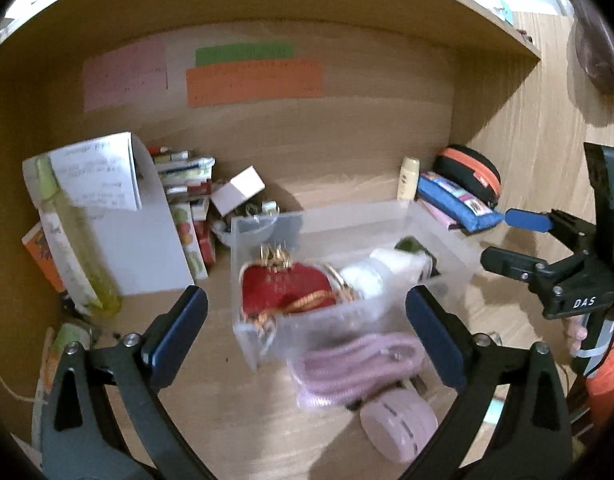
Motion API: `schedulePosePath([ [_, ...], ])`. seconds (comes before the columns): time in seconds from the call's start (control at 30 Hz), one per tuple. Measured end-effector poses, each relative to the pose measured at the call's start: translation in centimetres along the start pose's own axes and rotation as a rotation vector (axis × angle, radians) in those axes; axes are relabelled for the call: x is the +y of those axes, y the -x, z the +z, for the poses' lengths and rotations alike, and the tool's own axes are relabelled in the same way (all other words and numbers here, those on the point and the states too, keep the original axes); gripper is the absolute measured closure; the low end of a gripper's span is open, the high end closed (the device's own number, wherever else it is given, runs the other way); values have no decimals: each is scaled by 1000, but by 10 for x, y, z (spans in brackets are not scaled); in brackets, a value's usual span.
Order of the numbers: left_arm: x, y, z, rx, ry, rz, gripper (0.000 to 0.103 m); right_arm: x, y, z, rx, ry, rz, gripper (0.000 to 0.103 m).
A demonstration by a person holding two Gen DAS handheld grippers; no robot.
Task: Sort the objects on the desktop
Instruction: 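Grasp the pink round container with the left gripper while the right gripper grasps the beige block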
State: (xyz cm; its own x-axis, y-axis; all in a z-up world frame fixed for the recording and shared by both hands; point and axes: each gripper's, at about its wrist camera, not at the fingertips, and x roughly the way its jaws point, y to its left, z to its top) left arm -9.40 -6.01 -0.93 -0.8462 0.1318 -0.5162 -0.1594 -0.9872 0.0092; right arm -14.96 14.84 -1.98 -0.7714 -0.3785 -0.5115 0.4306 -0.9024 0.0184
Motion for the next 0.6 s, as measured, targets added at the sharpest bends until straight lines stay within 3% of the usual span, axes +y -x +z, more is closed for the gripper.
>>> schedulePosePath([
  [0.33, -17, 12, -35, 46, 1, -35, 2, 3, 24, -33, 42, 26, -67, 0],
  [0.6, -44, 1, -71, 140, -49, -77, 2, 0, 30, -67, 107, 34, -104, 0],
])
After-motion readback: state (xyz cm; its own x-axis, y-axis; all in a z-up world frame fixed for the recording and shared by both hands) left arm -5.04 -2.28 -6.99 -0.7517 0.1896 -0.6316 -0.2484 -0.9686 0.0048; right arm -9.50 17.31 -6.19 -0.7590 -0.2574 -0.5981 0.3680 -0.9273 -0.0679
